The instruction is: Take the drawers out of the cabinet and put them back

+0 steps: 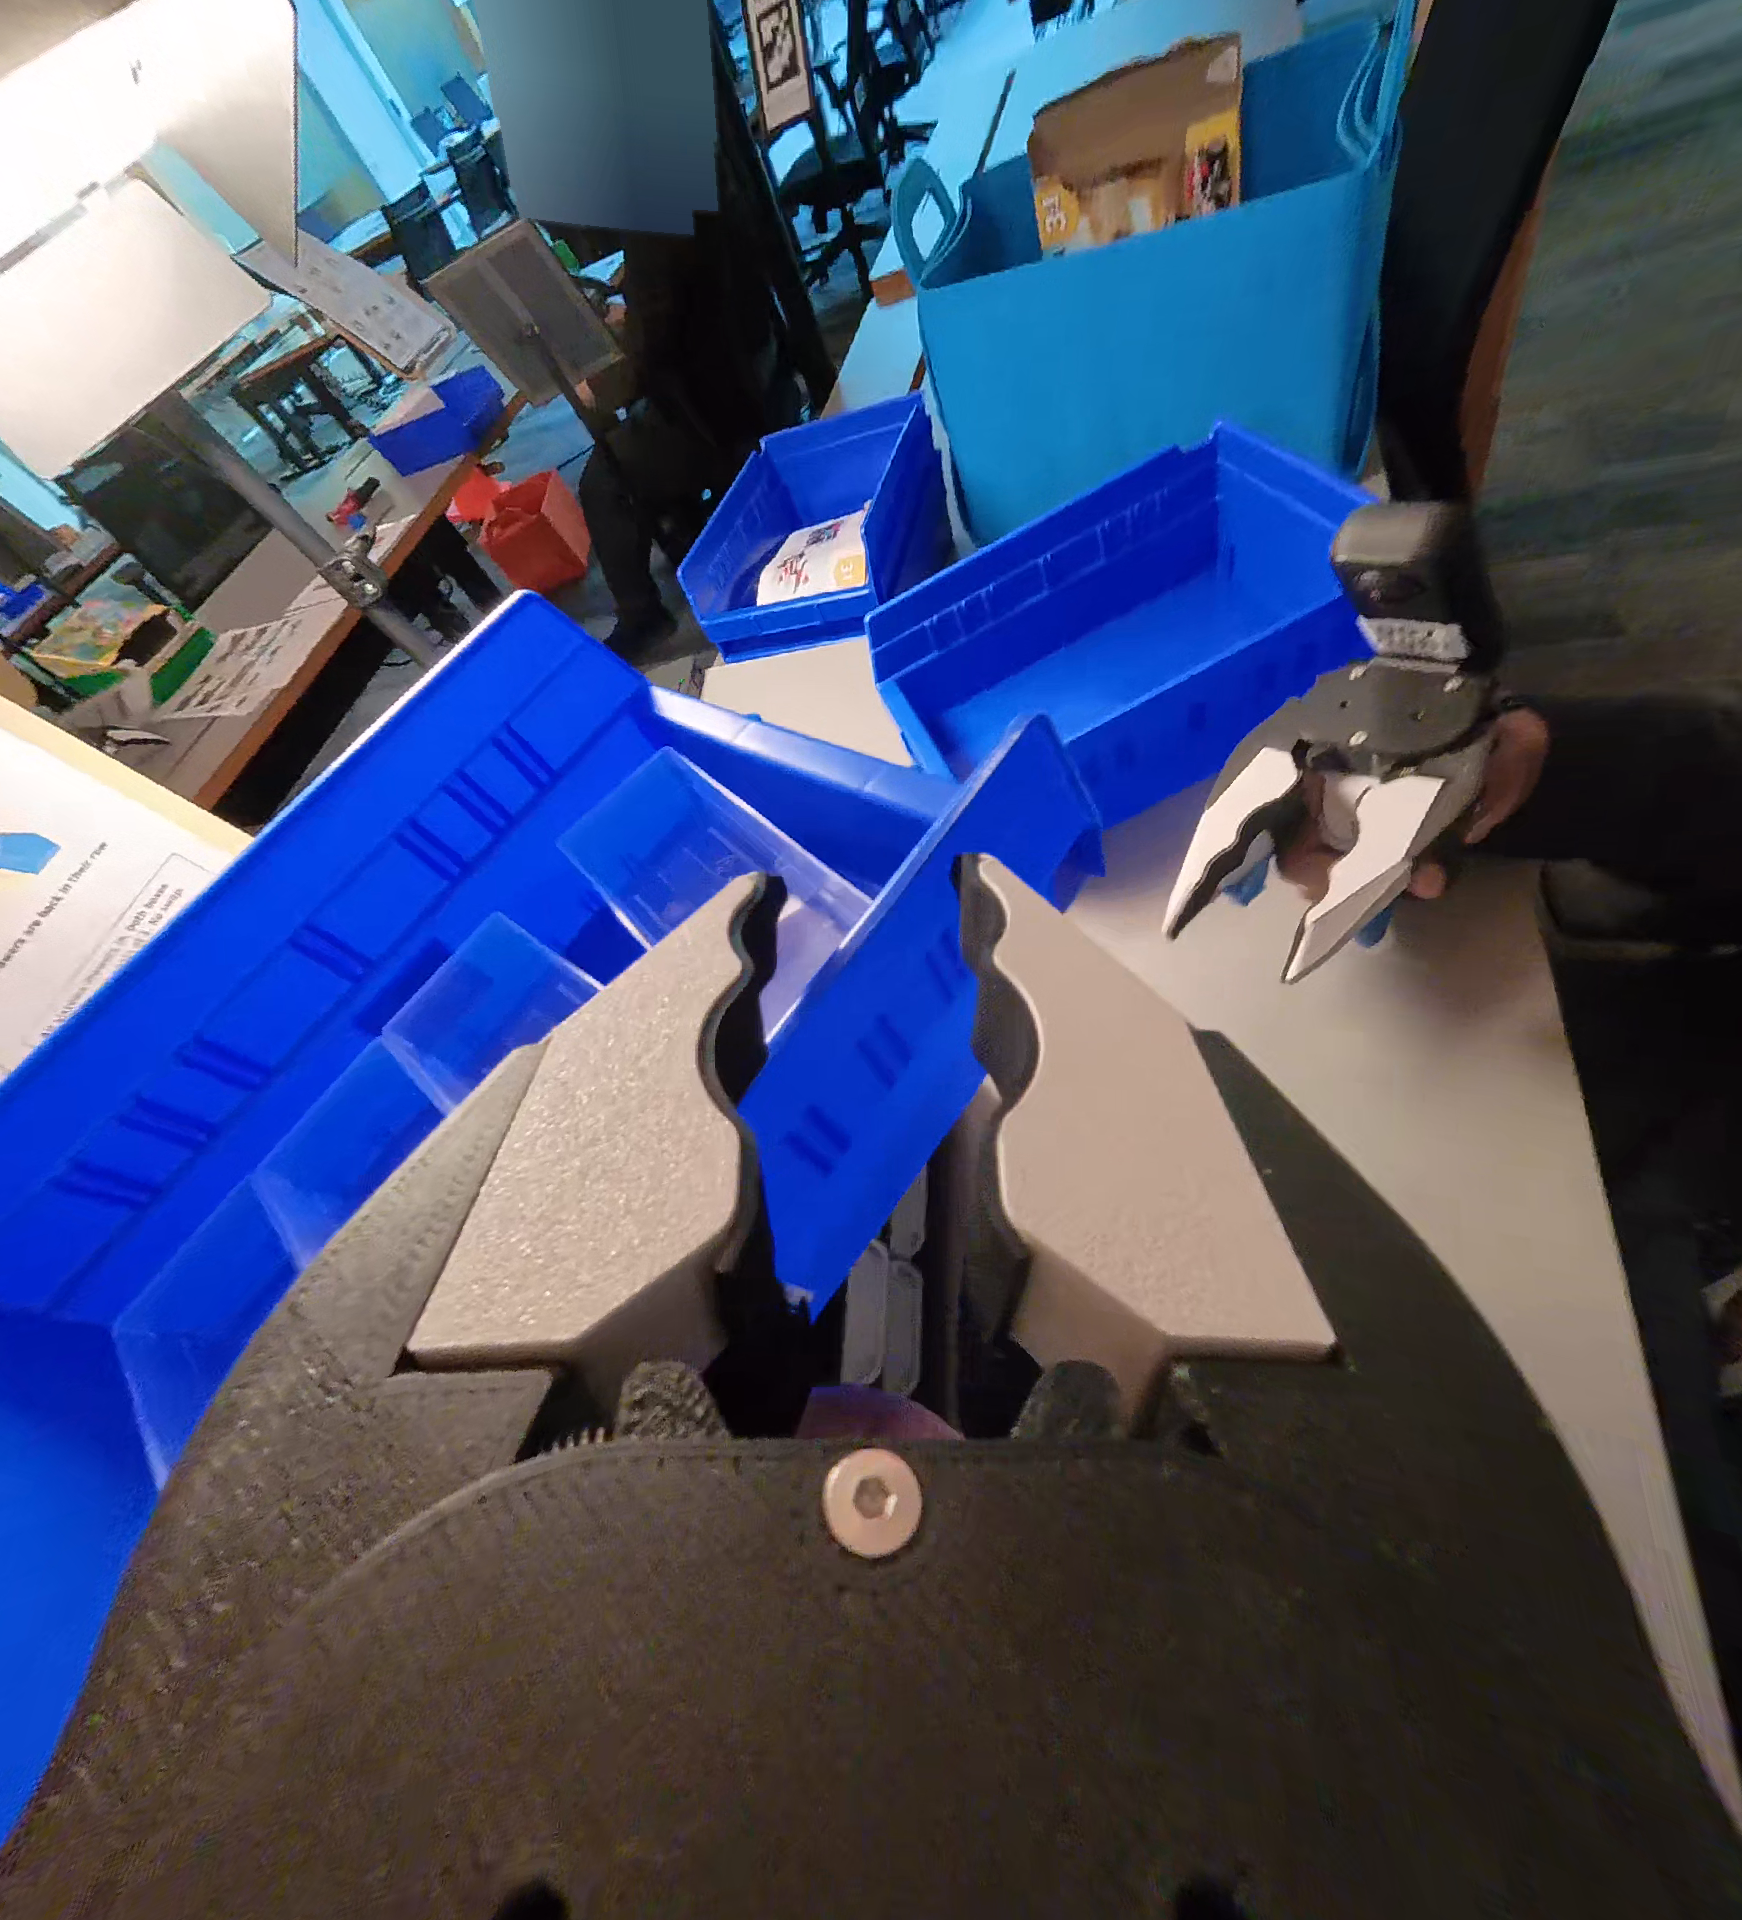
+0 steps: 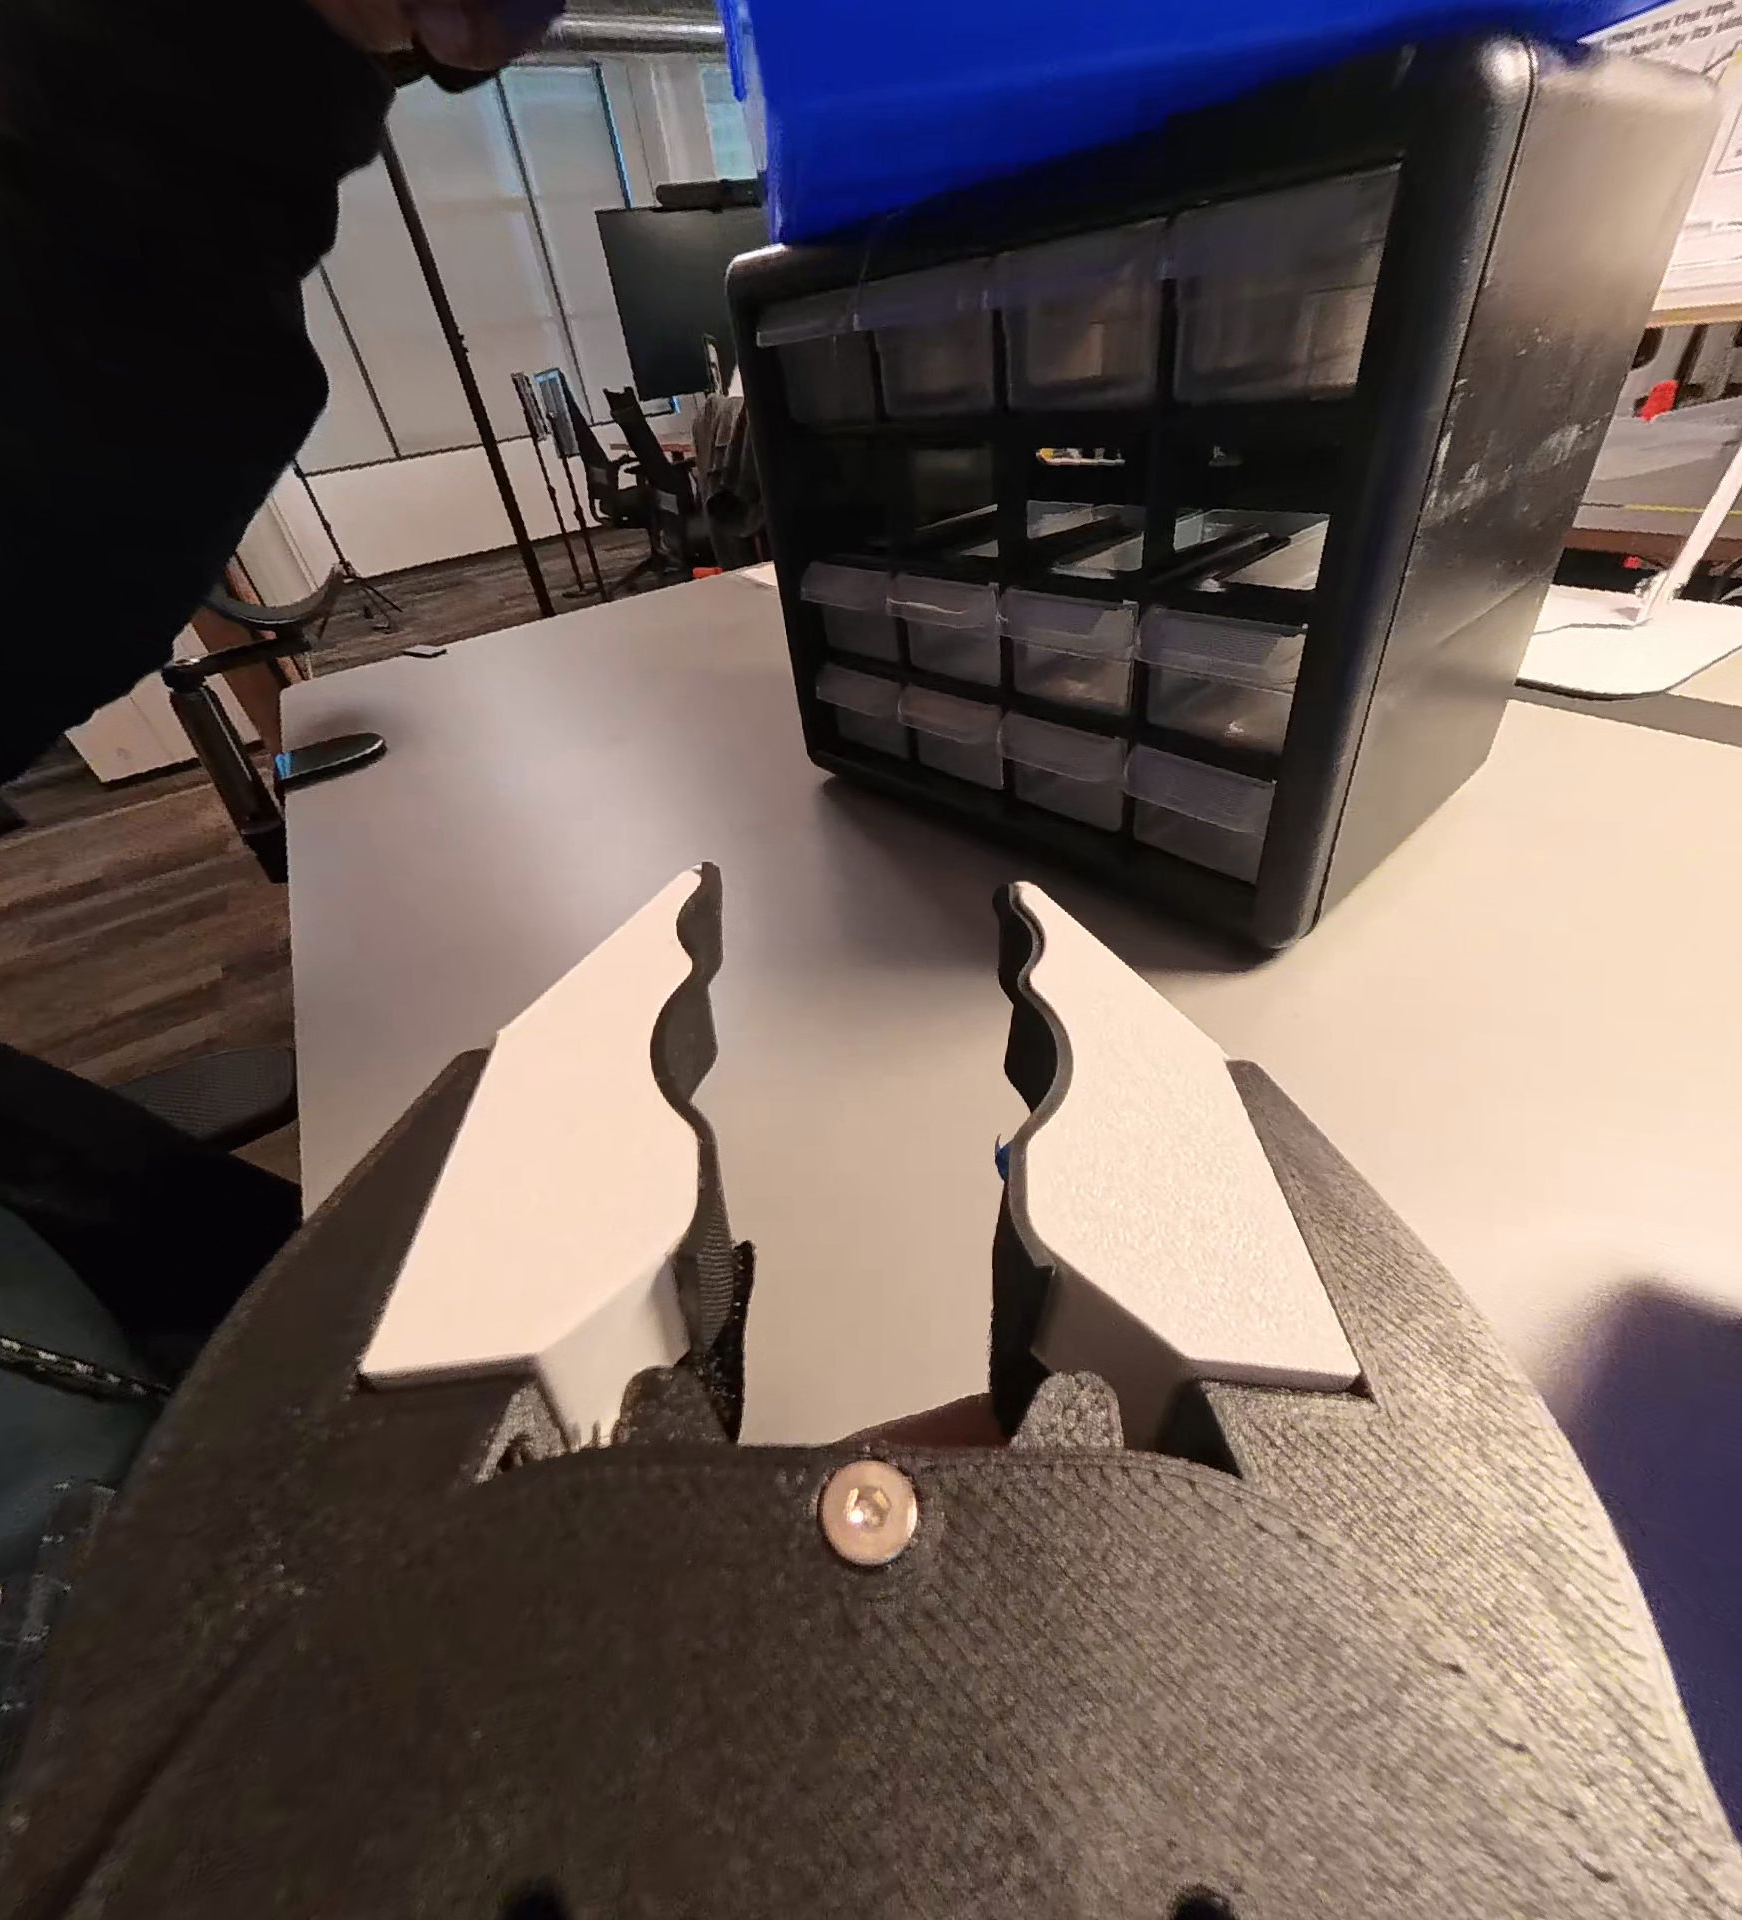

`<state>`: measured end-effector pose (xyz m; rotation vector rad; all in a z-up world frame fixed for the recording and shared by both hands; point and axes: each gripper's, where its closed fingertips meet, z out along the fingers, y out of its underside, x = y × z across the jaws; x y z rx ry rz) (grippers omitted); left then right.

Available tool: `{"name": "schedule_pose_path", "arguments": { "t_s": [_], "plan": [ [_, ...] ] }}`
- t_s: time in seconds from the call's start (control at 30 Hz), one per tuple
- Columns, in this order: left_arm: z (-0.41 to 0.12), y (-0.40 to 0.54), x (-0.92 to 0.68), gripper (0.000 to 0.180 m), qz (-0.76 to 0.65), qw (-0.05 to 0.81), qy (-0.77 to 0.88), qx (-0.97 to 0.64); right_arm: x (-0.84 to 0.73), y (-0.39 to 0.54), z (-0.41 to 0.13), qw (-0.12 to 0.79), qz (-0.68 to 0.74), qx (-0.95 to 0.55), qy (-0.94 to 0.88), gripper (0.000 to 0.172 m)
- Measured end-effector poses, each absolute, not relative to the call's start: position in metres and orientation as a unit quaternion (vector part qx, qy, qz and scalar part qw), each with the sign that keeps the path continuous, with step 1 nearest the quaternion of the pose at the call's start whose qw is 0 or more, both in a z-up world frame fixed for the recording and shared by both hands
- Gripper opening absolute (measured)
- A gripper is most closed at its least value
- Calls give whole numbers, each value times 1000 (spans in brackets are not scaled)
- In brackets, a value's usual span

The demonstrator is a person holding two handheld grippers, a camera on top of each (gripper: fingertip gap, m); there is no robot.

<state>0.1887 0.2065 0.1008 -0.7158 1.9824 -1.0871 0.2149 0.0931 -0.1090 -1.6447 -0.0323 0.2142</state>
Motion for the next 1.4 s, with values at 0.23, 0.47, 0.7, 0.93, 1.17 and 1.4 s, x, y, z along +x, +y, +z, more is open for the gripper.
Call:
{"name": "schedule_pose_path", "arguments": {
  "t_s": [0.23, 0.47, 0.7, 0.93, 1.17, 1.4],
  "plan": [
    [99, 241, 185, 44, -358, 396, 794, -291, 216, 91, -107, 680, 106, -725, -13, 54],
    [146, 232, 169, 64, -478, 509, 594, -400, 217, 91, -106, 683, 108, -723, -8, 54],
    [130, 199, 166, 98, -444, 666, 384, -460, 225, 90, -100, 700, 110, -706, 13, 54],
    [111, 202, 195, 96, -361, 705, 353, -499, 226, 84, -96, 712, 104, -694, 18, 52],
    [107, 243, 134, 76, -344, 721, 310, -516, 235, 78, -94, 718, 119, -684, 39, 52],
    [89, 274, 115, 60, -361, 662, 340, -562, 237, 79, -95, 715, 123, -686, 47, 52]
  ]
}}
